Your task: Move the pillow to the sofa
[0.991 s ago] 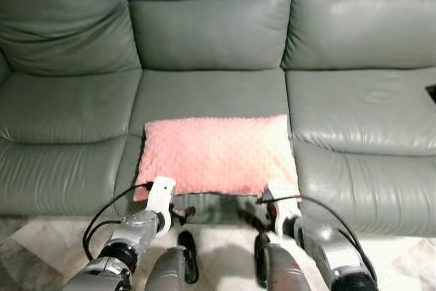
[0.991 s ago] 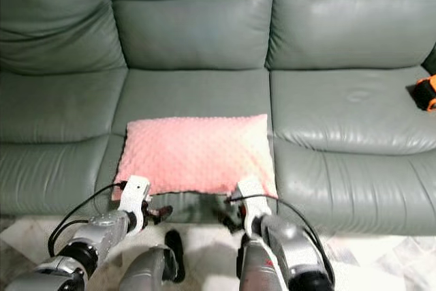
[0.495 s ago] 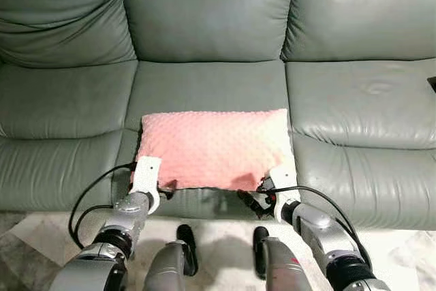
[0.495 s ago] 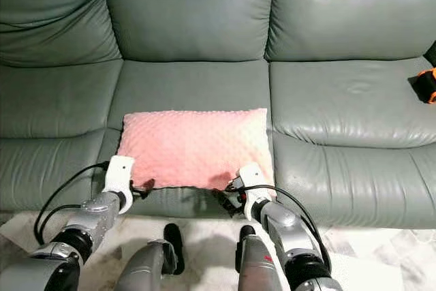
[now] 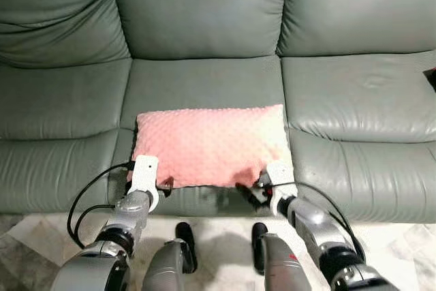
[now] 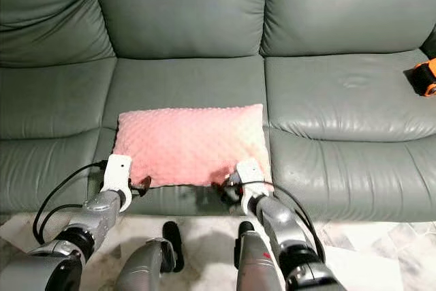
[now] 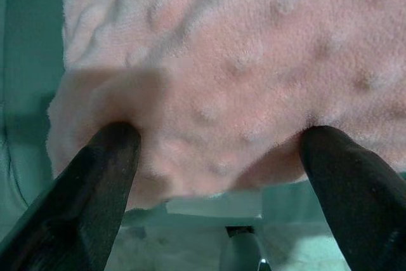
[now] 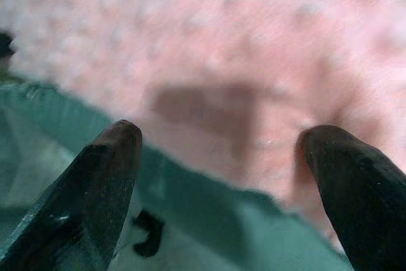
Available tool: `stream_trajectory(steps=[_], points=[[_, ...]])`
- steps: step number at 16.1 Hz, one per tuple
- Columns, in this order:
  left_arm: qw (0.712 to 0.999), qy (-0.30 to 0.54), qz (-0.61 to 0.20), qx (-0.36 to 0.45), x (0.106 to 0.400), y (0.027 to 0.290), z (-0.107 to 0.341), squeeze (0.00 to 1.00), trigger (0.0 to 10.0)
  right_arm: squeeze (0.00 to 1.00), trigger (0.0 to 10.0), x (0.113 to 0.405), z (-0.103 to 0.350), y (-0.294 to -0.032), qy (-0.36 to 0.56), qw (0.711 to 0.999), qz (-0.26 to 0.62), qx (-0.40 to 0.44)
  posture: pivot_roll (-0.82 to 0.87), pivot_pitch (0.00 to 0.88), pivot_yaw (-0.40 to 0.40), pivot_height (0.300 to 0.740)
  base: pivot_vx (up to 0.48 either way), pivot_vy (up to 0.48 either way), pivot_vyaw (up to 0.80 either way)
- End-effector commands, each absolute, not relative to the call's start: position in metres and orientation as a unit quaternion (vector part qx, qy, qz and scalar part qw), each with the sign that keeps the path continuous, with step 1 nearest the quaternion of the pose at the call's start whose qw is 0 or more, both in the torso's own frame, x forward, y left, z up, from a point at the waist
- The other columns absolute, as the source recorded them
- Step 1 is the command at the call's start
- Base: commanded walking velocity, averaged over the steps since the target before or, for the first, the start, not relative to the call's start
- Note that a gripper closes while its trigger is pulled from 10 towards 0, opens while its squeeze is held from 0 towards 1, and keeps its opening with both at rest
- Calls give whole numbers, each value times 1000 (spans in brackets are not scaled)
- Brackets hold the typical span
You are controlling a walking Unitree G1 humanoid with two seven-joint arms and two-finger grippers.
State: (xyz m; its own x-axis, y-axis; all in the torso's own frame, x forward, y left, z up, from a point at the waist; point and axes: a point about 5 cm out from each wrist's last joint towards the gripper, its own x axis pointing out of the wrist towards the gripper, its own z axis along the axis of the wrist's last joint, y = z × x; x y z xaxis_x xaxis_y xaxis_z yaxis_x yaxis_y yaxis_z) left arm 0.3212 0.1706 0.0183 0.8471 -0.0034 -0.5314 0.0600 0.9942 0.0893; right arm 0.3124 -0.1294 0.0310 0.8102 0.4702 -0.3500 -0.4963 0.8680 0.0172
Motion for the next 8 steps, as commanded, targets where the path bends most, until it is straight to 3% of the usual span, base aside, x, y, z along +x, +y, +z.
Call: stream_trajectory(steps=[1, 8], points=[[952, 295, 12, 84, 312, 178, 8, 0, 10000, 0, 10000, 305, 22, -129, 183, 953, 242, -28, -167, 455, 84, 740, 0, 0, 0], [949, 275, 63, 140, 322, 188, 21, 0, 10000, 0, 10000, 314, 31, -116, 146, 962, 227, -27, -162, 464, 86, 740, 0, 0, 0]])
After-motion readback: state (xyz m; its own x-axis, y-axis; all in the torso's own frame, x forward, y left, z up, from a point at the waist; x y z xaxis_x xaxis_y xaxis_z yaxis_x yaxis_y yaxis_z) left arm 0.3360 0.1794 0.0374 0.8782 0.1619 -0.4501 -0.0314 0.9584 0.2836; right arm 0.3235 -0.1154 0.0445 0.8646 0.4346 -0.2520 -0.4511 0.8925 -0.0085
